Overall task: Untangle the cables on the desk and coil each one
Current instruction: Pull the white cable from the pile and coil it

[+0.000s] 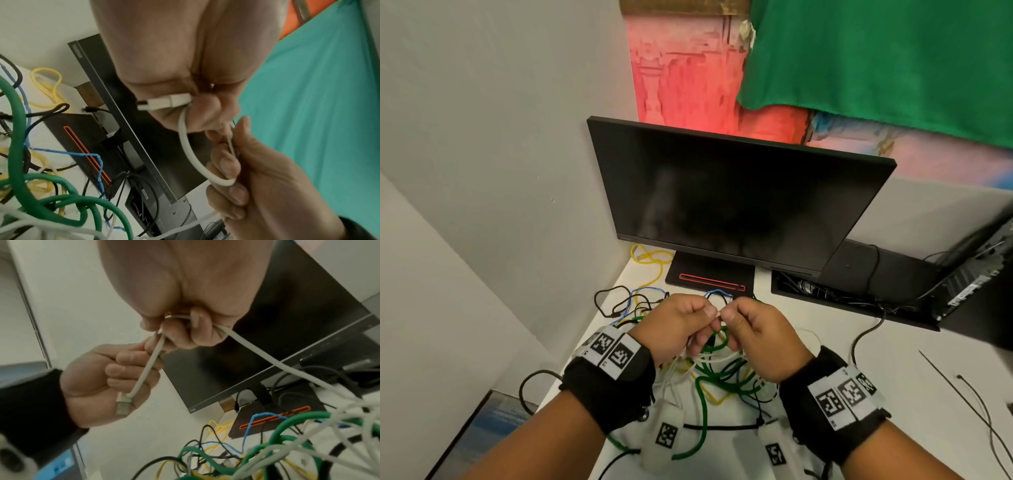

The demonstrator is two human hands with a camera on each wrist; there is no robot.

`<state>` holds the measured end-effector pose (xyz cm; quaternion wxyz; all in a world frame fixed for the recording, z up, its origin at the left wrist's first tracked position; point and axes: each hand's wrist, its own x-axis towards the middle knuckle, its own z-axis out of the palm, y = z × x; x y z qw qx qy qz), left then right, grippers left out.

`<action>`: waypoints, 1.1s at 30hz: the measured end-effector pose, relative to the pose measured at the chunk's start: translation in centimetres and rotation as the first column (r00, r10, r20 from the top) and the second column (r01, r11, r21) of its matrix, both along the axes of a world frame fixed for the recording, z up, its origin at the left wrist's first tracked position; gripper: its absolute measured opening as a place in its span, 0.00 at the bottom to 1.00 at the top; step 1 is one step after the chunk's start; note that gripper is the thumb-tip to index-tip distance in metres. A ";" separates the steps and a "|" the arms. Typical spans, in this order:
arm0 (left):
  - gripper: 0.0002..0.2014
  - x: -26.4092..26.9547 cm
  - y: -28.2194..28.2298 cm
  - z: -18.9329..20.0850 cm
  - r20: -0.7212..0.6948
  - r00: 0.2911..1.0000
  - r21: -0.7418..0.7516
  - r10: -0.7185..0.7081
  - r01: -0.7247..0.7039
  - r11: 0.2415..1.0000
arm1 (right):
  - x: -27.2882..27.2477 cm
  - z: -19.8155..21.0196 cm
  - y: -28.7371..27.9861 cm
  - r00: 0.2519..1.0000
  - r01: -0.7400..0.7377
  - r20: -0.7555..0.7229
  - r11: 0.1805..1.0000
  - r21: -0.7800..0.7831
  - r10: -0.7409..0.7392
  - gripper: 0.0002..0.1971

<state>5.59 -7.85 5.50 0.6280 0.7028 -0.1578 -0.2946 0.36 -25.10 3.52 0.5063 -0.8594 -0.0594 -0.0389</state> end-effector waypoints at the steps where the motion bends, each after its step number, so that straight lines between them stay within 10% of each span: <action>1: 0.15 -0.1 -0.2 0.0 0.010 1.000 0.010 0.005 -0.005 1.000 | 0.2 -0.2 -0.1 0.998 0.044 0.036 0.998 -0.055 -0.042 0.14; 7: 0.07 1.1 0.7 -0.4 0.238 0.971 0.367 -0.029 -0.063 0.928 | 0.9 -2.0 -0.3 0.969 0.247 0.055 0.957 -0.153 -0.241 0.14; 11: 0.02 0.9 1.1 -0.6 0.087 0.996 0.226 -0.009 -0.010 0.974 | 0.9 -2.4 -0.6 0.968 0.250 0.032 0.960 -0.128 -0.248 0.14; 16: 0.08 0.3 0.2 -1.3 0.254 0.960 0.054 0.114 -0.132 0.990 | 0.7 -2.5 -0.1 0.986 0.166 0.022 0.985 -0.050 -0.165 0.15; 22: 0.12 0.5 0.2 -2.5 0.462 0.877 0.182 0.134 -0.242 0.953 | 0.2 -2.5 -0.6 0.994 0.105 -0.008 0.987 0.124 -0.105 0.17; 28: 0.10 0.1 -0.6 -2.2 -0.017 0.994 -0.115 0.107 -0.108 0.987 | 0.2 -2.1 -0.1 1.000 0.016 -0.019 0.978 0.208 -0.012 0.20; 33: 0.04 -0.7 -1.3 -1.2 -0.500 0.863 -0.422 0.069 -0.312 0.851 | 0.6 -1.8 0.3 0.999 0.012 0.040 0.983 0.182 -0.020 0.16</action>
